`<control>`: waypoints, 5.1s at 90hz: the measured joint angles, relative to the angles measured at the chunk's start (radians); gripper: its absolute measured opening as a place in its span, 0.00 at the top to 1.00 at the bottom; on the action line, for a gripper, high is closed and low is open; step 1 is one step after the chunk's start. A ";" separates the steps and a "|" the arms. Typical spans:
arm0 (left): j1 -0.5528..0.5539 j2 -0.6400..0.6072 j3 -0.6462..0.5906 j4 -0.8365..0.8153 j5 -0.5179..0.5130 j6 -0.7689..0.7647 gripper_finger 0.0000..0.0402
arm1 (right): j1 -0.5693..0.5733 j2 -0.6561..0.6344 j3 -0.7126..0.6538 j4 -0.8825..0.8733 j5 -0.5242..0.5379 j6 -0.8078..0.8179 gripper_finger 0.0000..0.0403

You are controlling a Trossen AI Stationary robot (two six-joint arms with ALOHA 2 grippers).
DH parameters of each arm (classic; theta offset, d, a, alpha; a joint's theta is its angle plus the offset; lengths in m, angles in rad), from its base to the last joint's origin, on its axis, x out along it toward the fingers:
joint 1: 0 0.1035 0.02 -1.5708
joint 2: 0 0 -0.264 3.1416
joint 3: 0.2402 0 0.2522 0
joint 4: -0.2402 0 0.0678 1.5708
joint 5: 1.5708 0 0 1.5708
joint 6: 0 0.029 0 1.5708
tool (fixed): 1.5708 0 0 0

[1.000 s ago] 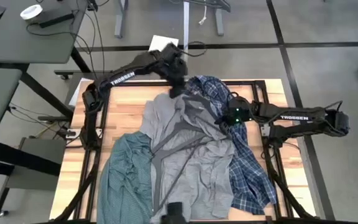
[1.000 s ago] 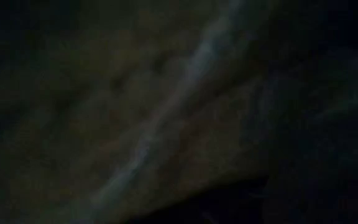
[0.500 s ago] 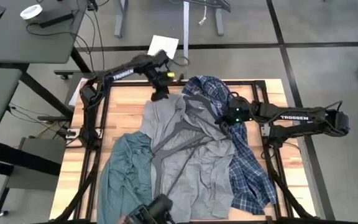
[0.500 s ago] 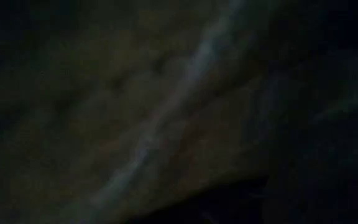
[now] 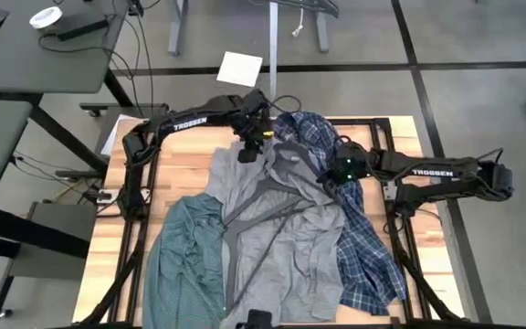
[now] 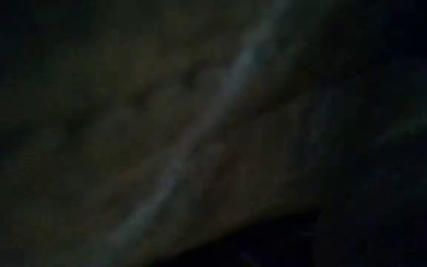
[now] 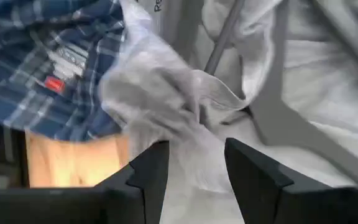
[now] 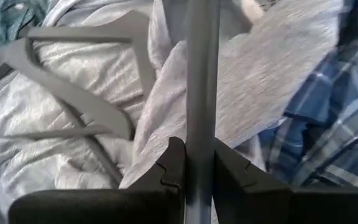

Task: Hang clothes
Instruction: Put the gray t-shirt on the gray hanger

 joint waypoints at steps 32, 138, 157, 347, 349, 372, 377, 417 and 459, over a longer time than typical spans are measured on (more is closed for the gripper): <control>0.044 0.001 -0.036 0.062 -0.077 0.039 0.66 | 0.002 0.000 0.000 -0.002 -0.013 -0.021 0.92; -0.070 0.000 0.276 -0.102 0.049 0.055 0.95 | -0.127 -0.006 0.341 -0.154 -0.013 -0.140 0.50; -0.060 -0.001 0.346 -0.146 0.051 0.055 0.95 | -0.250 -0.015 0.377 -0.180 -0.012 -0.092 0.44; -0.067 -0.048 0.394 -0.193 -0.103 -0.181 0.95 | 0.061 0.075 0.293 -0.332 0.796 0.409 0.97; -0.067 -0.049 0.392 -0.196 -0.103 -0.172 0.95 | 0.061 0.058 0.293 -0.341 0.787 0.415 0.98; -0.066 -0.051 0.370 -0.224 -0.106 -0.097 0.96 | 0.035 -0.102 0.293 -0.568 0.739 0.479 1.00; -0.066 -0.051 0.370 -0.224 -0.108 -0.081 0.96 | 0.023 -0.122 0.294 -0.595 0.741 0.469 1.00; -0.062 -0.051 0.359 -0.280 -0.190 -0.068 0.96 | -0.081 -0.223 0.292 -0.448 0.688 0.274 1.00; -0.066 -0.060 0.359 -0.134 -0.071 -0.141 0.96 | 0.039 -0.095 0.291 0.087 0.378 0.250 0.99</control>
